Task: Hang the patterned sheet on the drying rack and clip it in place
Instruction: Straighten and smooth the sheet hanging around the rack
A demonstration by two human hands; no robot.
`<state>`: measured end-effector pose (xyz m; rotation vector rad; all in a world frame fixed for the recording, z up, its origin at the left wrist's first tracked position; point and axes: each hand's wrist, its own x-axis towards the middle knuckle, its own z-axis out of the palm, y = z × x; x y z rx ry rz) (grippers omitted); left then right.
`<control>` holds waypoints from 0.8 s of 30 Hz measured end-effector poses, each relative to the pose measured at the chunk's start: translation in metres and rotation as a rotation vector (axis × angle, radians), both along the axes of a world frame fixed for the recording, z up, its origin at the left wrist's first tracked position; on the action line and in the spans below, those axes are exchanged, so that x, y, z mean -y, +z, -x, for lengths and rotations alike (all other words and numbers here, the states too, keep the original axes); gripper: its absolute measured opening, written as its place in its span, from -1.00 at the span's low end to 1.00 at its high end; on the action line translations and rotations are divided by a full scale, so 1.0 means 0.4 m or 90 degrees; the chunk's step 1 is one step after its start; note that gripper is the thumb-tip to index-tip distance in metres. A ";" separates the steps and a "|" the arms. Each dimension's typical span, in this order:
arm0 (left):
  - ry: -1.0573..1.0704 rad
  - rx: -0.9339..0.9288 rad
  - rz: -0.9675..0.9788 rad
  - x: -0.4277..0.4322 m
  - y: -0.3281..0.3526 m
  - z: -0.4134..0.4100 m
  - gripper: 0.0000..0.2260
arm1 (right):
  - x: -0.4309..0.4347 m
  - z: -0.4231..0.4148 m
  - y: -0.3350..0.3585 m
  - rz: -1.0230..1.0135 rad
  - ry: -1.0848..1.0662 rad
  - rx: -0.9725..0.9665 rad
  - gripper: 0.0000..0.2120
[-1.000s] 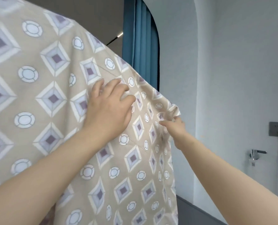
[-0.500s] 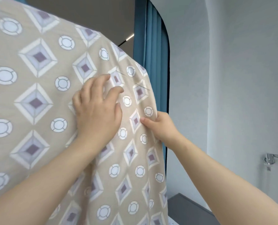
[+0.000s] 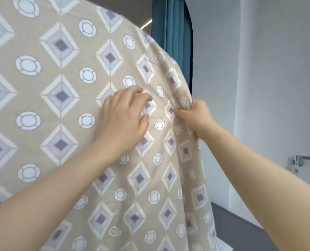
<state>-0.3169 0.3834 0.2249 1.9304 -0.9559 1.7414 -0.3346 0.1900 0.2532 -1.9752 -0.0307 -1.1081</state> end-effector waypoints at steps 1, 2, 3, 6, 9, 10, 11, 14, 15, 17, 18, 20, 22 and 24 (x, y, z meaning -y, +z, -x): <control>0.005 -0.004 -0.023 -0.006 -0.020 -0.003 -0.69 | 0.013 -0.008 -0.013 -0.017 -0.009 0.022 -0.95; 0.009 -0.011 -0.040 -0.010 -0.038 -0.007 -0.68 | 0.016 -0.003 -0.026 -0.033 0.018 0.017 -0.91; 0.007 -0.019 -0.054 -0.015 -0.064 -0.013 -0.68 | 0.023 -0.007 -0.055 -0.050 0.074 -0.021 -0.75; -0.012 -0.012 -0.068 -0.031 -0.148 -0.027 -0.70 | 0.018 -0.004 -0.170 -0.112 0.253 -0.138 -0.49; -0.032 -0.034 -0.084 -0.042 -0.253 -0.035 -0.71 | 0.010 0.007 -0.298 -0.100 0.310 -0.251 -0.66; -0.038 -0.049 -0.091 -0.043 -0.291 -0.036 -0.71 | 0.005 0.017 -0.341 -0.089 0.303 -0.309 -0.74; -0.048 -0.066 -0.095 -0.044 -0.328 -0.036 -0.71 | 0.007 0.021 -0.385 -0.076 0.280 -0.360 -0.79; -0.085 -0.120 -0.067 -0.049 -0.429 -0.024 -0.66 | 0.010 0.046 -0.481 -0.084 0.204 -0.430 -0.96; -0.101 -0.151 -0.046 -0.053 -0.464 -0.014 -0.62 | 0.018 0.045 -0.508 -0.111 0.163 -0.394 -0.95; -0.144 -0.252 0.004 -0.058 -0.527 0.009 -0.53 | 0.041 0.043 -0.543 -0.192 0.027 -0.269 -0.96; -0.170 -0.330 0.029 -0.059 -0.559 0.019 -0.50 | 0.053 0.043 -0.562 -0.242 -0.039 -0.214 -0.93; -0.200 -0.490 0.070 -0.056 -0.614 0.032 -0.48 | 0.068 0.046 -0.611 -0.323 -0.096 -0.182 -0.74; -0.155 -0.602 0.045 -0.055 -0.659 0.033 -0.46 | 0.055 0.054 -0.678 -0.353 -0.077 -0.252 -0.41; -0.090 -0.688 -0.018 -0.057 -0.696 0.035 -0.49 | 0.031 0.065 -0.755 -0.347 -0.020 -0.352 -0.19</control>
